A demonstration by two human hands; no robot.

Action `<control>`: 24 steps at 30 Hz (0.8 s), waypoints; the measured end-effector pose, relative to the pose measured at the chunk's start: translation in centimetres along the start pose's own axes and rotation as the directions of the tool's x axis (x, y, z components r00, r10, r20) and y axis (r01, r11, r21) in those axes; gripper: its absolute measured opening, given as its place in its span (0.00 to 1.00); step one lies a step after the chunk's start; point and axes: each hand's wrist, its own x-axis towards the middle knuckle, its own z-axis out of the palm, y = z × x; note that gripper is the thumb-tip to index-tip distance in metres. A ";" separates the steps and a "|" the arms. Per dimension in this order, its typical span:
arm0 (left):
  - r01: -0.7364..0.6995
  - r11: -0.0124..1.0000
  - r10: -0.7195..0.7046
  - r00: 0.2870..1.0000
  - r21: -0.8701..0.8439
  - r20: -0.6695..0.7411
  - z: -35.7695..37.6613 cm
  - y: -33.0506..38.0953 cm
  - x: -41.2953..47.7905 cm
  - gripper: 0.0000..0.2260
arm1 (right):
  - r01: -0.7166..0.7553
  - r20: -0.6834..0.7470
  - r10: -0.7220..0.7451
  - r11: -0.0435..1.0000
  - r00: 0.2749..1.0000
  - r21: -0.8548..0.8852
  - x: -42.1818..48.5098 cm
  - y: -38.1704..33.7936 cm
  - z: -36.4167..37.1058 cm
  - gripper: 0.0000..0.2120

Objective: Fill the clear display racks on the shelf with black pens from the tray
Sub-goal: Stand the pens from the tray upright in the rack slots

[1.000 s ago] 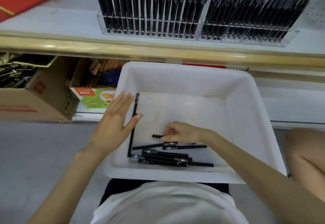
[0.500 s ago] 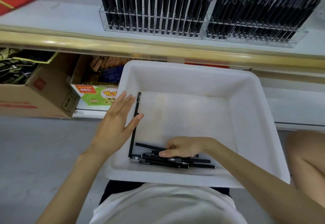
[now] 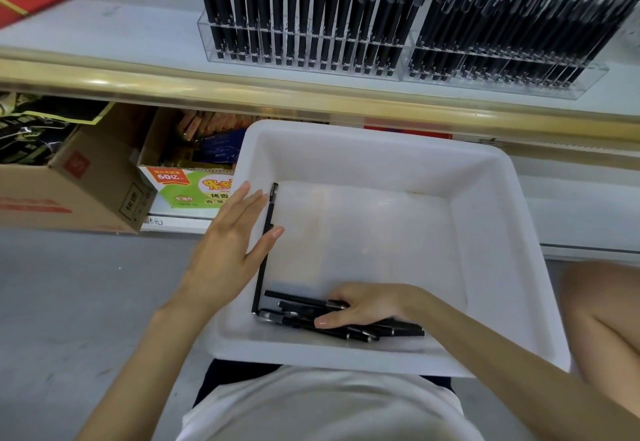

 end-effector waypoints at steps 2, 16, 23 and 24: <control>0.004 1.000 -0.004 1.000 0.008 0.003 0.0 0.1 -0.1 0.31 | -0.011 -0.017 0.012 0.999 1.000 0.050 0.2 0.1 0.3 0.26; -0.124 0.988 0.128 0.991 0.096 -0.041 0.1 0.0 1.1 0.32 | 0.125 -0.336 0.084 0.822 0.938 0.556 -1.5 1.1 -4.2 0.15; 0.066 0.886 -0.063 0.998 -0.459 0.024 0.3 6.0 4.0 0.25 | 0.434 -0.462 -0.121 0.607 0.879 0.666 -3.8 -1.2 -7.3 0.15; 0.183 0.776 -0.120 0.982 -0.604 0.143 0.5 6.9 4.9 0.26 | 0.465 -0.471 -0.153 0.581 0.868 0.668 -4.2 -1.5 -7.5 0.15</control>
